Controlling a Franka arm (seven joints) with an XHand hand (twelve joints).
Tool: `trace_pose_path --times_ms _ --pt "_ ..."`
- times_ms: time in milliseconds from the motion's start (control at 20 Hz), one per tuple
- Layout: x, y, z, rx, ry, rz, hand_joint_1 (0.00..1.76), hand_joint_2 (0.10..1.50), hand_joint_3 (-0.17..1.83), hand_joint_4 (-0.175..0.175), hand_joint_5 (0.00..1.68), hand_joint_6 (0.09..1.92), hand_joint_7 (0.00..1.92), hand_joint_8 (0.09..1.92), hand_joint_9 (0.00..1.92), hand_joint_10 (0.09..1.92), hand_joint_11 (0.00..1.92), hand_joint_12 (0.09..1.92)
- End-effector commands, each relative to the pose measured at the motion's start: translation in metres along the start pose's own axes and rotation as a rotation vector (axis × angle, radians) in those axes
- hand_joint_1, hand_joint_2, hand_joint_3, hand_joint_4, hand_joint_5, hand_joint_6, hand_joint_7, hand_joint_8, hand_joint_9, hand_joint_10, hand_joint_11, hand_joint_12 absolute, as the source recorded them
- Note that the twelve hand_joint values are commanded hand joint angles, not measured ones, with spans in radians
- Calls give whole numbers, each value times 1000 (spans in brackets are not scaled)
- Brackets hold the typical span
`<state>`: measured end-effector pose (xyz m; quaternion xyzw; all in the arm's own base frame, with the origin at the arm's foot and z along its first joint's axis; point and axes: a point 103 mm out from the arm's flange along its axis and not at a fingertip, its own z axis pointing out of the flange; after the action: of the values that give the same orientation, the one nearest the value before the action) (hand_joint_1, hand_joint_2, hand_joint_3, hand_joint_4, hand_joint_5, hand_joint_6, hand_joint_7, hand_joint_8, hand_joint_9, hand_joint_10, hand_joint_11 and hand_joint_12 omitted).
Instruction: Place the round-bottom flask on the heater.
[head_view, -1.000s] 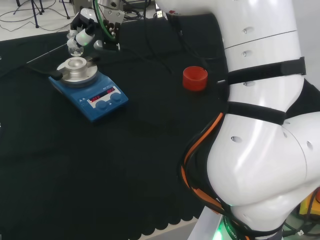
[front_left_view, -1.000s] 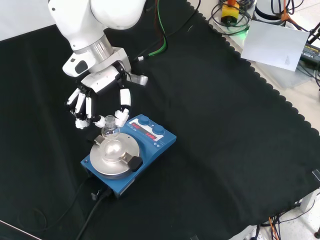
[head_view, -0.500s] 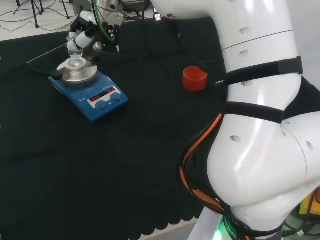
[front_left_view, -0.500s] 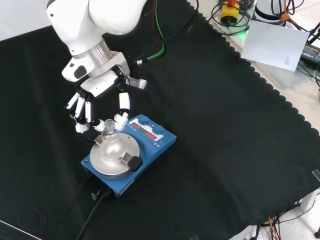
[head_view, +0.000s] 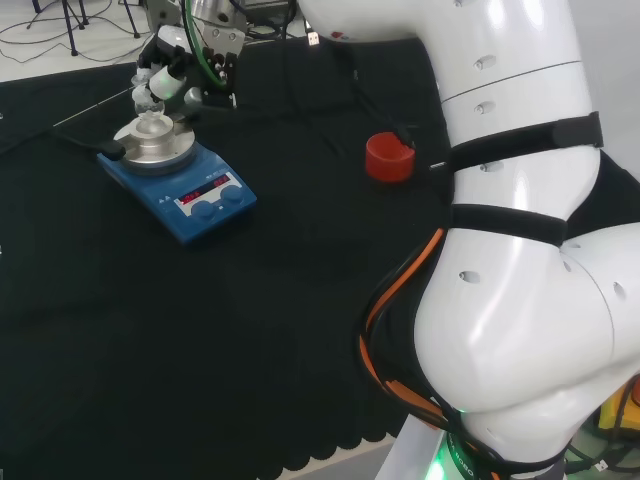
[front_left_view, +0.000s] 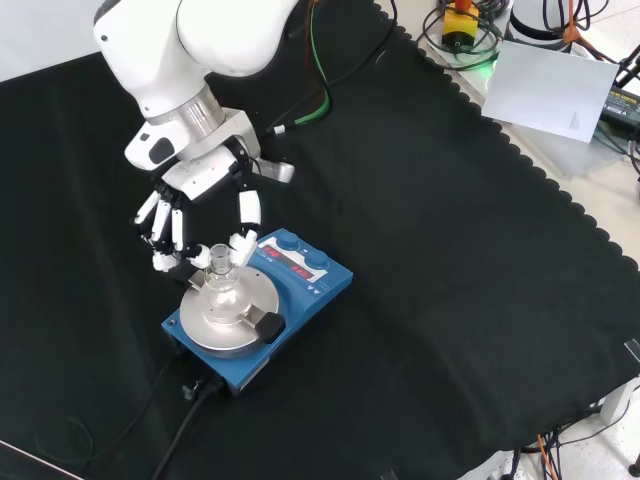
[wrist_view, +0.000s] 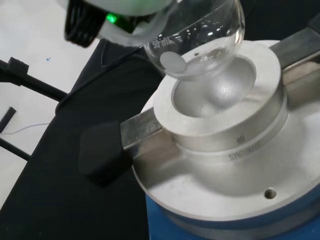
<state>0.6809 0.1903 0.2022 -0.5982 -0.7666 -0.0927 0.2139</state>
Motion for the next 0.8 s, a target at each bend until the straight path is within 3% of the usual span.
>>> trace_pose_path --times_ms 50,800 --pt "-1 2 7 9 -6 4 1078 651 871 162 1079 1110 593 583 727 557 276 1311" --pt "-6 8 17 26 -3 5 1078 652 869 162 1079 1109 594 582 729 556 278 1309"
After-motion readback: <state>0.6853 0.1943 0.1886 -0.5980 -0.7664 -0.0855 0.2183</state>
